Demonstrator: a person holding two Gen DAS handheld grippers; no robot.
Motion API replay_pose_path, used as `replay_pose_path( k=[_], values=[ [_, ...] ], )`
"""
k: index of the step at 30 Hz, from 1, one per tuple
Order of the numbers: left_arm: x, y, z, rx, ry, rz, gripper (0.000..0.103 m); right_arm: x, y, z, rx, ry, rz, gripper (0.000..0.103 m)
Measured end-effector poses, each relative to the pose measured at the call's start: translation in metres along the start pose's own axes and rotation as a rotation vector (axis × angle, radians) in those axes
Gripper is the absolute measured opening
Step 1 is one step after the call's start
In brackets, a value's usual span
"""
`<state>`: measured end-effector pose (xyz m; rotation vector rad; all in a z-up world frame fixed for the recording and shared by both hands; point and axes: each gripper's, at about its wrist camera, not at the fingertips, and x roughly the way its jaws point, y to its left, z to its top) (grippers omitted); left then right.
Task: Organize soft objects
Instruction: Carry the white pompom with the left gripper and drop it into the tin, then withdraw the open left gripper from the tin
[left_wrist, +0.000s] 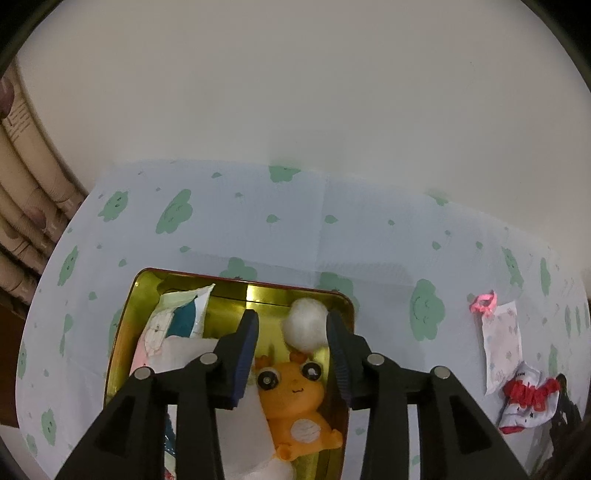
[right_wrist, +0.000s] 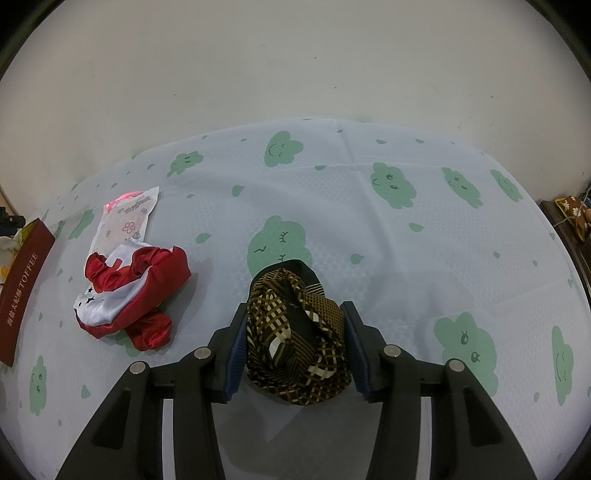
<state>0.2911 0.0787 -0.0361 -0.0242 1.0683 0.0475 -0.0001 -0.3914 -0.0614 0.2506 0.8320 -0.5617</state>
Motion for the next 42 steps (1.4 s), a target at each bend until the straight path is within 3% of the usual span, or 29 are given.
replay_pose_path(
  k=[2,9,19,34,42],
  values=[
    [-0.004,0.001,-0.001,-0.001,-0.012,0.009,0.050,0.000,0.000,0.000,0.001,0.000,0.001,0.047],
    [-0.026,0.005,-0.012,0.015,-0.038,0.026,0.050,0.000,0.000,0.000,-0.001,0.000,0.000,0.047],
    [-0.062,0.020,-0.054,0.024,-0.092,0.046,0.050,0.000,0.002,0.000,-0.006,0.001,-0.007,0.046],
    [-0.102,0.049,-0.119,0.081,-0.216,0.198,0.050,-0.007,0.000,0.000,-0.005,-0.004,-0.029,0.040],
    [-0.109,0.083,-0.145,-0.016,-0.253,0.198,0.053,-0.033,0.005,0.007,-0.009,-0.035,-0.043,0.040]
  ],
)
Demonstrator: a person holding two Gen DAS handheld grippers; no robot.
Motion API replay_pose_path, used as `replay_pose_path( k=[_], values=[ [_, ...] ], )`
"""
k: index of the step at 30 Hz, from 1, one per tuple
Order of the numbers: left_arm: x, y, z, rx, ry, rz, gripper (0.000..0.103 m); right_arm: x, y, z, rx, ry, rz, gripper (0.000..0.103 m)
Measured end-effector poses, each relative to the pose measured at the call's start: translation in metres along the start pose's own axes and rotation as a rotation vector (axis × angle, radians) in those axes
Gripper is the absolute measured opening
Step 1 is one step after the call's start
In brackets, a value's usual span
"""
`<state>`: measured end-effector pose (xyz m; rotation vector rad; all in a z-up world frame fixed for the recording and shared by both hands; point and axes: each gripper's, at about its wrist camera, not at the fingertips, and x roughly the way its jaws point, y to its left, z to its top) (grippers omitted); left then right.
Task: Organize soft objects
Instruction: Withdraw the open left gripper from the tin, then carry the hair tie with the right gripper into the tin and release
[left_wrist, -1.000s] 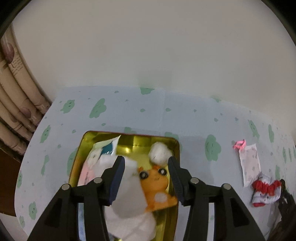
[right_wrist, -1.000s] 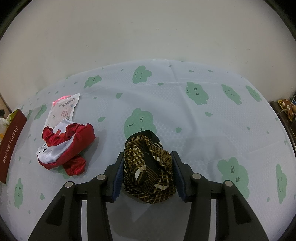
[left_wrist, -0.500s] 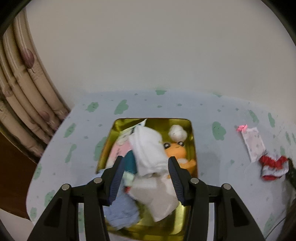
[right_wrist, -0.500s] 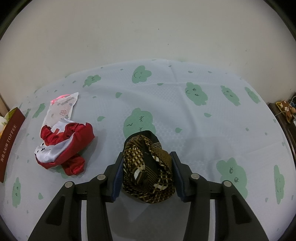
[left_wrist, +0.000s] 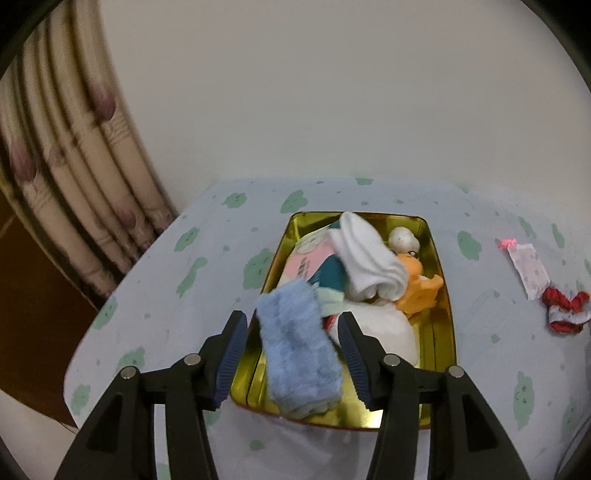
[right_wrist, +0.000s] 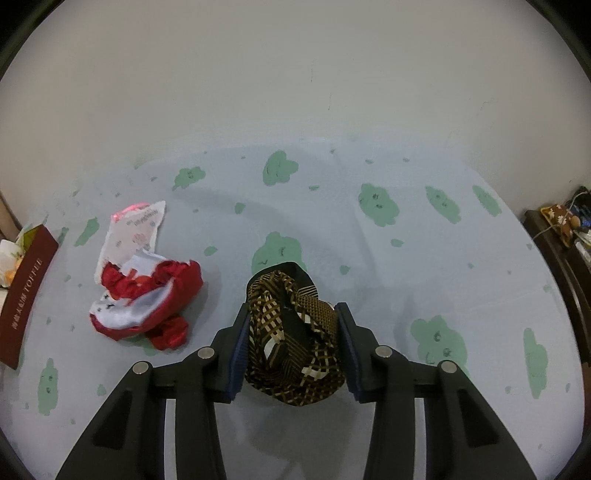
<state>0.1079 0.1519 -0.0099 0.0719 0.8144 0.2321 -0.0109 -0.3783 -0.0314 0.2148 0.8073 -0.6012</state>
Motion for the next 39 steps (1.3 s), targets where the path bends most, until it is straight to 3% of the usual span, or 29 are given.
replay_pose_path(
  k=[8,14,24,39],
  values=[
    [0.002,0.028,-0.019,-0.038,-0.015,0.032,0.055,-0.038,0.031,0.020,-0.028,-0.064,0.029,0.040],
    [0.001,0.035,-0.022,-0.046,-0.025,0.024,0.055,-0.054,0.103,0.032,-0.141,-0.081,0.126,0.040],
    [0.003,0.045,-0.027,-0.050,-0.023,0.049,0.055,-0.061,0.238,0.022,-0.317,-0.049,0.332,0.040],
    [0.002,0.062,-0.025,-0.139,-0.035,0.027,0.055,-0.072,0.371,-0.006,-0.516,-0.009,0.469,0.040]
  ],
)
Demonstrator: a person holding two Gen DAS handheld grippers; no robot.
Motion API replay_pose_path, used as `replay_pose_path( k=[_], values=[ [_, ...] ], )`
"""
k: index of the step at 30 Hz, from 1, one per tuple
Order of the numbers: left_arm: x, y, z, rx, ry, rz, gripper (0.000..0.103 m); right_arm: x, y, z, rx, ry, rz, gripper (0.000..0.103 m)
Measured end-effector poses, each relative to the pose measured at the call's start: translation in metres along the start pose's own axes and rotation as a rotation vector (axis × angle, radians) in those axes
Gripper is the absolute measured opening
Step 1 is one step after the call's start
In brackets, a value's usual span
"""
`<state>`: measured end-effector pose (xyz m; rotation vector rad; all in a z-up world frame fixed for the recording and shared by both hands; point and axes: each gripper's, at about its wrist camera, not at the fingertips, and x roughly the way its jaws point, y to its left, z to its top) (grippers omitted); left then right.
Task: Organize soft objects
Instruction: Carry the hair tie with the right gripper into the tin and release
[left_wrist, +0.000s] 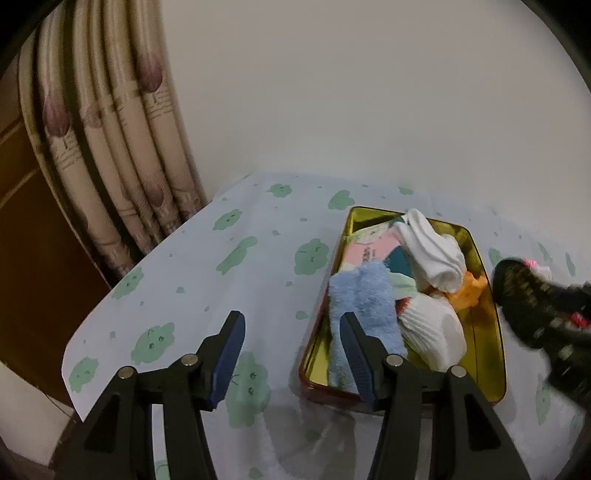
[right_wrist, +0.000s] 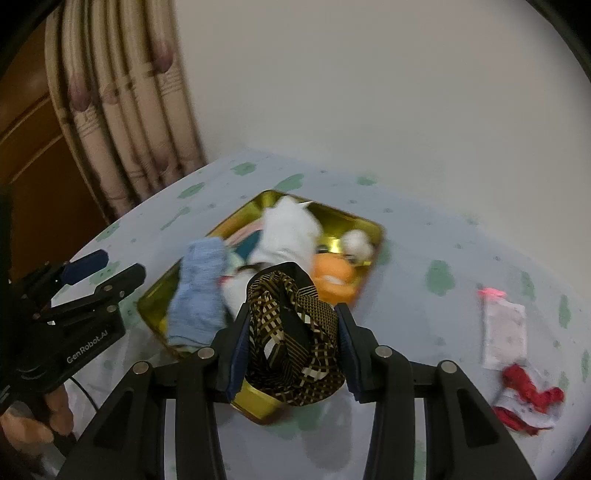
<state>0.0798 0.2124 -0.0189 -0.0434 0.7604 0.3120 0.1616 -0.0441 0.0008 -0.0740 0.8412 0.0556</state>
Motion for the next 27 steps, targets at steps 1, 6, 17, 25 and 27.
replay_pose_path(
  k=[1,6,17,25,27],
  values=[
    [0.000,0.004,0.001,-0.020,0.000,0.004,0.055,0.006,0.007,0.001,-0.008,0.008,0.009,0.040],
    [-0.002,0.023,0.003,-0.113,-0.017,0.016,0.055,0.030,0.022,0.003,-0.022,0.047,0.033,0.040],
    [0.003,0.029,0.003,-0.141,0.013,0.006,0.055,0.052,0.023,-0.005,-0.003,0.097,0.052,0.054],
    [0.004,0.029,0.002,-0.146,0.009,0.004,0.055,0.035,0.013,-0.004,0.039,0.050,0.028,0.075],
    [0.004,0.029,0.001,-0.147,0.015,0.001,0.055,0.024,0.005,-0.004,0.061,0.023,0.024,0.079]
  ],
)
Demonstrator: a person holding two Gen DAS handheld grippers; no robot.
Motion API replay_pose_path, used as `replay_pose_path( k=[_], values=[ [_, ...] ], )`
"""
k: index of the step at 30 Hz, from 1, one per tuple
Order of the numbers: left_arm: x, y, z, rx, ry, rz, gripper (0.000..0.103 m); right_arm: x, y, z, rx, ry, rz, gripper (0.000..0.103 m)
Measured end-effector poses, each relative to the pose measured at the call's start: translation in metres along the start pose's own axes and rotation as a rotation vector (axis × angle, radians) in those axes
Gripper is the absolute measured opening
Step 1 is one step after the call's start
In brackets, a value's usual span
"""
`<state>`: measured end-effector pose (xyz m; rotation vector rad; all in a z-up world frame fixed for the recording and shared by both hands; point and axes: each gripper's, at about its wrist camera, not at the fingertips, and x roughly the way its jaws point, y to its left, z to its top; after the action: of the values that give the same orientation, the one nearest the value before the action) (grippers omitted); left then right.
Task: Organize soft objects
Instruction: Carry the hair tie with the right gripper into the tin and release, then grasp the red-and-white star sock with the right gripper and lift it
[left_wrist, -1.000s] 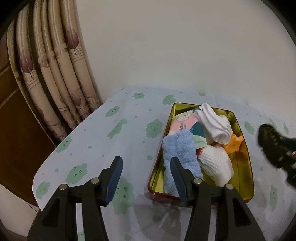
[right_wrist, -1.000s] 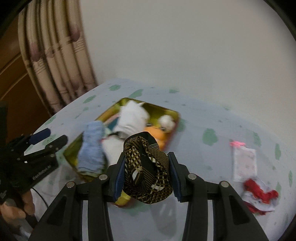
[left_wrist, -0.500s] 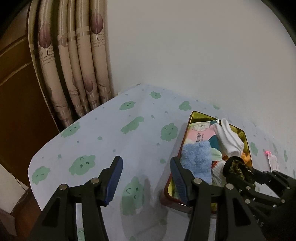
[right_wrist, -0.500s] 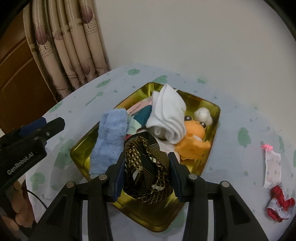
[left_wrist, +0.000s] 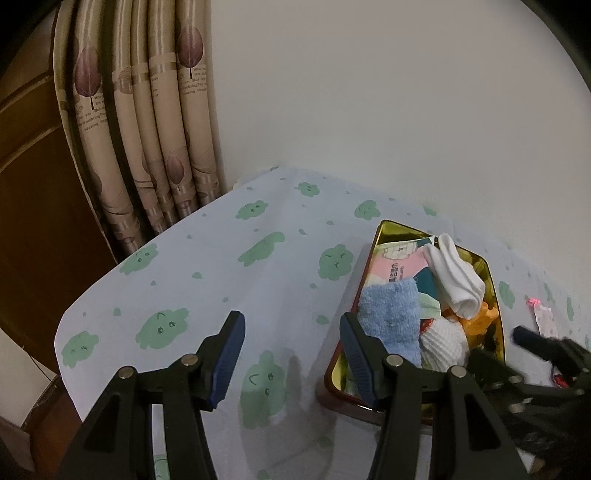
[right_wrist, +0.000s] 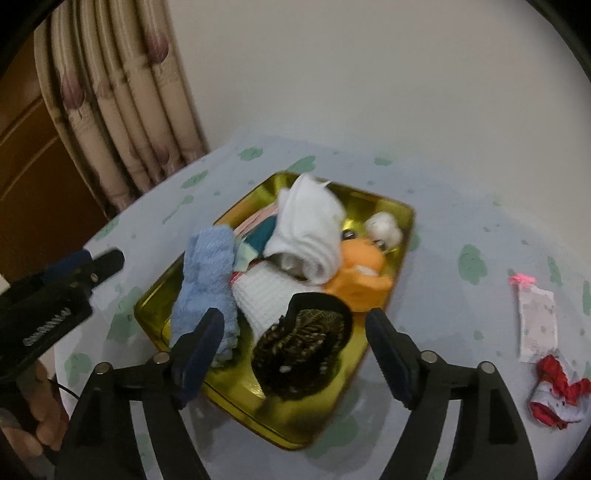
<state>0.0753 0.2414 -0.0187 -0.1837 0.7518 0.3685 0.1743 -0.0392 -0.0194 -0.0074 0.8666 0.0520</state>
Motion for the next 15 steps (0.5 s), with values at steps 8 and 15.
replay_pose_path(
  k=[8,15],
  values=[
    [-0.001,-0.007,-0.001,0.030,-0.002,0.004,0.055,-0.042,-0.068,-0.009,0.074,-0.044,-0.117,0.086],
    [-0.002,-0.013,-0.003,0.052,-0.008,0.007,0.055,-0.062,-0.160,-0.030,0.182,-0.016,-0.292,0.090]
  ],
)
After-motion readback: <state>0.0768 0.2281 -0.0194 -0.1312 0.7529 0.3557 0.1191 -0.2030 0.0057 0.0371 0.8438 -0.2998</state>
